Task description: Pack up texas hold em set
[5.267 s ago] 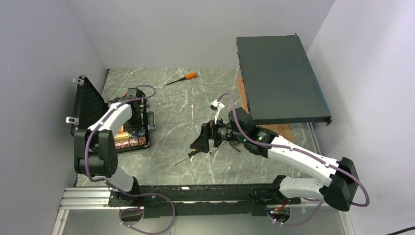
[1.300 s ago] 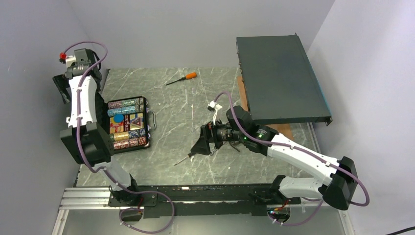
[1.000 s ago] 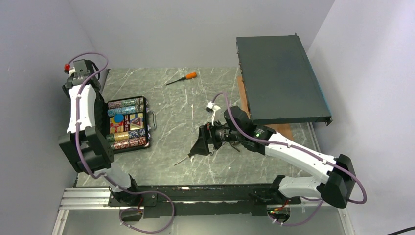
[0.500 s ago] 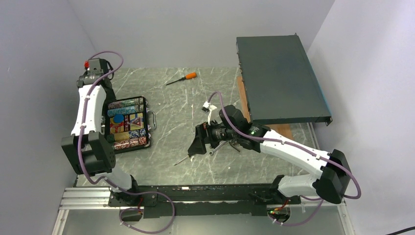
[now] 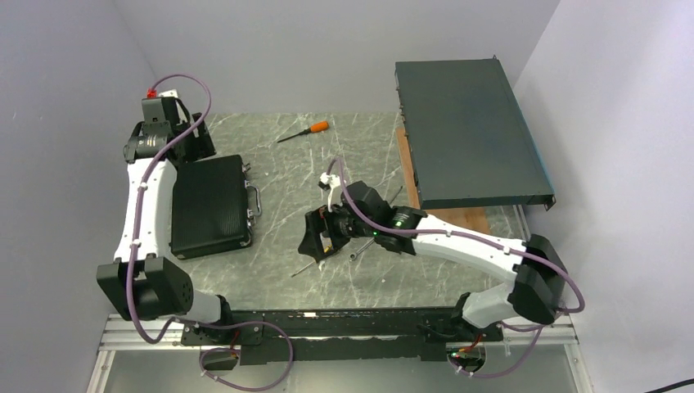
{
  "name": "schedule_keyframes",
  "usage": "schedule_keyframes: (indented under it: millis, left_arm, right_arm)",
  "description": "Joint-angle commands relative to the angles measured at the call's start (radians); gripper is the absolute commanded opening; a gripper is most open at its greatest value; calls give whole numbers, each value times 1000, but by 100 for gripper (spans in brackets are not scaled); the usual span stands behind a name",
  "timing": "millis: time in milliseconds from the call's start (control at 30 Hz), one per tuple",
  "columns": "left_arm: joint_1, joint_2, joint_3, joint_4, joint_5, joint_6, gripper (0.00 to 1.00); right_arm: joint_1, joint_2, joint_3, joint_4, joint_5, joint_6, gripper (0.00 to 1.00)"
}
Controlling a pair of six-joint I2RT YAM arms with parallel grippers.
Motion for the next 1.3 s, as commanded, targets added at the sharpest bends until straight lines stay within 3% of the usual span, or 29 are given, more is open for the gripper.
schedule_keyframes:
  millis: [0,100,200,467,533,667,833,1267]
  left_arm:
    - [-8,-52,-33,103,136,38,89]
    - [-25,-55,-70,120,112,35,90]
    - [-22,-37,-142,98,104,-1,82]
    - [113,-22,-406,165,354,-57,36]
    - [123,-27,-476,206,389,-77,21]
    - [123,30,-522,203,459,-93,1]
    - [124,125,-523,189,519,-108,0]
    - [123,96,-505,163,433,-108,0]
  right_arm:
    - [0,82,72,104,158,-19,100]
    - [1,148,107,180,179,-11,100]
    - [1,230,132,286,185,7,100]
    - [6,540,321,476,93,44,84]
    - [7,596,347,523,81,49,83]
    - [4,691,409,554,48,47,75]
    - [5,773,504,493,85,17,57]
    - [0,916,606,422,132,-11,35]
